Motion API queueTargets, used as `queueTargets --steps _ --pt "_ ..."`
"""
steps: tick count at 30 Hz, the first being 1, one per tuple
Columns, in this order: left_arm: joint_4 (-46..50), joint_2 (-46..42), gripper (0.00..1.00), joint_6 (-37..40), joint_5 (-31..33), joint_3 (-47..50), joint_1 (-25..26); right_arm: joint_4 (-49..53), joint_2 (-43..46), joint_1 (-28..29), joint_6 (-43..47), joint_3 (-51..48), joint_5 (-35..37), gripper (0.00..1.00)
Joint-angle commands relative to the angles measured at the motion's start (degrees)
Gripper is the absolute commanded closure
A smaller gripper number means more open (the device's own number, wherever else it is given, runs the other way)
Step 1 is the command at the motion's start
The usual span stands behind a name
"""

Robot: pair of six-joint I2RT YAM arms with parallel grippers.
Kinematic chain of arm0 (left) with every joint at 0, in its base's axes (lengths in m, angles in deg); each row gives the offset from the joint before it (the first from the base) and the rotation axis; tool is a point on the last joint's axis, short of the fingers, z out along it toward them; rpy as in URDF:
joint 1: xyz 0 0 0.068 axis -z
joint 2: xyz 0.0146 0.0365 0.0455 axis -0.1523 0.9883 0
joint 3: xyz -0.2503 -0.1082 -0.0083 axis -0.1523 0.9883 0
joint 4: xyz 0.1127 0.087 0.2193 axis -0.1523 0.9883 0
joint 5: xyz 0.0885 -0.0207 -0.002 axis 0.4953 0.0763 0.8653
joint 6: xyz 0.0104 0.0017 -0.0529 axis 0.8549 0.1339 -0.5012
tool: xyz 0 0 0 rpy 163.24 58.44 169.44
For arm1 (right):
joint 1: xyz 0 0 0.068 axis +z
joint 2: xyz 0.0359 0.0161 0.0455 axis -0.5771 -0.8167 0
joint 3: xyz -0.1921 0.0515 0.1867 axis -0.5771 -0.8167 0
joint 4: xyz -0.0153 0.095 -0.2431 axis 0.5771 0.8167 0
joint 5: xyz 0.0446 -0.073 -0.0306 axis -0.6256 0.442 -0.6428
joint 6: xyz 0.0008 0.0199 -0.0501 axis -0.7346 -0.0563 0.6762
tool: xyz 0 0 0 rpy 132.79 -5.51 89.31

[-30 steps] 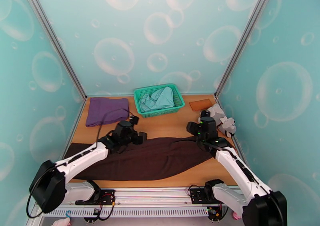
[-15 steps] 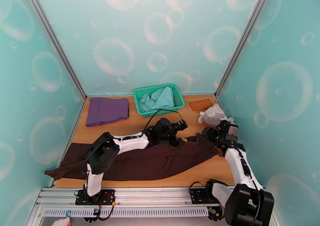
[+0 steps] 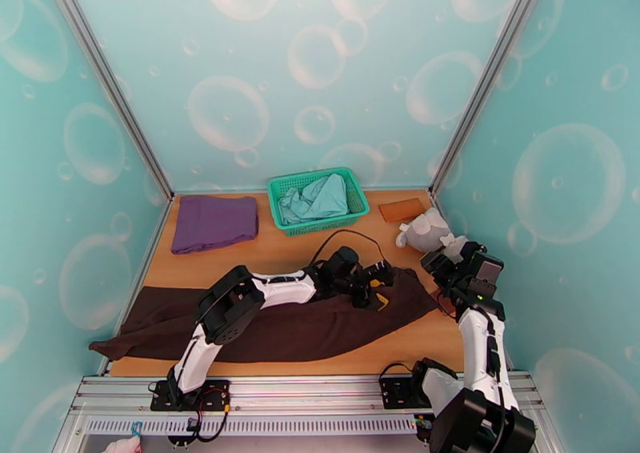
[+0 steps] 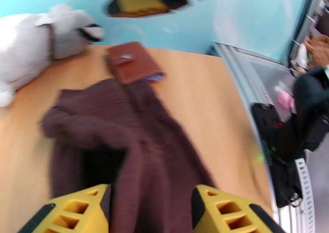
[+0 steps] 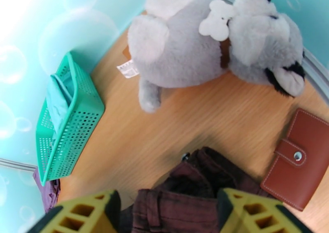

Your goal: Fold and stack the trousers

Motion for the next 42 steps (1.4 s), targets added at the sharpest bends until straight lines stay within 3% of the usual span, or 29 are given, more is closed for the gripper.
queueTargets --steps 1,9,13,15,18,21,25,30,33,37,42 --pt "1.3 -3.7 0.51 0.4 -5.1 2.1 2.7 -1.3 0.1 -0.2 0.5 -1.0 -1.7 0.34" --pt "0.5 -8.8 0.45 0.4 -6.1 6.1 8.7 -0.3 3.7 -0.3 0.2 -2.4 0.4 0.33" --pt "-0.6 -13.3 0.46 0.2 -3.1 10.4 8.6 0.9 6.3 -0.1 -0.9 -2.9 1.8 0.33" --pt "-3.7 -17.3 0.45 -0.3 2.7 15.0 7.2 2.8 7.0 0.6 -1.0 -2.2 3.5 0.33" --pt "-5.8 -21.2 0.46 -4.0 17.0 18.9 3.9 4.7 7.3 3.7 -1.4 -1.4 7.4 0.33" --pt "-0.1 -21.7 0.48 -8.9 25.3 18.1 0.0 7.2 5.4 12.5 -1.8 0.7 14.8 0.33" --pt "7.7 -22.4 0.48 -11.7 33.2 19.6 -1.0 6.8 3.0 24.3 -5.5 1.9 21.2 0.33" --pt "6.9 -26.8 0.49 -23.2 29.0 28.6 -4.3 -1.1 -6.6 29.8 -9.0 -1.7 12.1 0.33" --pt "11.5 -27.5 0.48 -27.7 30.1 30.2 -4.6 -5.4 -12.8 32.8 -10.0 -3.1 11.5 0.33" --pt "17.9 -28.8 0.48 -34.6 32.8 32.3 -5.2 -8.6 -20.2 31.9 -9.3 -2.6 10.7 0.32" --pt "19.5 -37.4 0.50 -41.5 35.2 36.2 -10.3 -8.6 -28.3 31.4 -6.3 1.5 12.8 0.32"
